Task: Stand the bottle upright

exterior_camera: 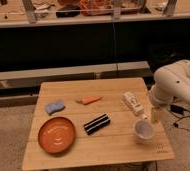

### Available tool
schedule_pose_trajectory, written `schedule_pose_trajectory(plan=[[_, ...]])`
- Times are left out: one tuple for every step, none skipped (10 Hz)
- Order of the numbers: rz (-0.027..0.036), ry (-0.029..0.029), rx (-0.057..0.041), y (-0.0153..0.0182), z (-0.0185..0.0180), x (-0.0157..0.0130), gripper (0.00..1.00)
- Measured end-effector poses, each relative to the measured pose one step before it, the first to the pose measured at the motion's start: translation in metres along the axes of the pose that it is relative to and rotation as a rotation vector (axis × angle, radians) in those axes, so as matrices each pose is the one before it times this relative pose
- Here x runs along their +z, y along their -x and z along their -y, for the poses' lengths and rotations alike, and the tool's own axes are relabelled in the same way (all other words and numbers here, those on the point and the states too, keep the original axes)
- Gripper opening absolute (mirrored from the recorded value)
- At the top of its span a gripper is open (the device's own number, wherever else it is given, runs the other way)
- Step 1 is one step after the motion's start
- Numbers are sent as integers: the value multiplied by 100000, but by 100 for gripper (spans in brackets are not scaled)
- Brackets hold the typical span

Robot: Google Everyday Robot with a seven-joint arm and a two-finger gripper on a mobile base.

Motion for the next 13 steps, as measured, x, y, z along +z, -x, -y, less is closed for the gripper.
schedule_pose_trajectory(plan=[[-1,2,-4,1,0,0,80],[2,1,1,0,-1,1,80],[-2,1,-8,0,0,1,80],[4,-1,3,2,1,0,80],[0,-3,3,-1,0,0,80],[-68,-106,-14,-33,45,39,80],[-574,-858,-1548,346,627,336,80],[-191,-852,-1908,611,1026,343,80],[-174,-453,-1249,423,845,267,80],[-351,-635,-1190,286,871,274,80],[-397,-354,-664,61,81,176,80],[-311,-499,-845,184,-70,243,80],[-499,-863,-634,143,250,237,80]])
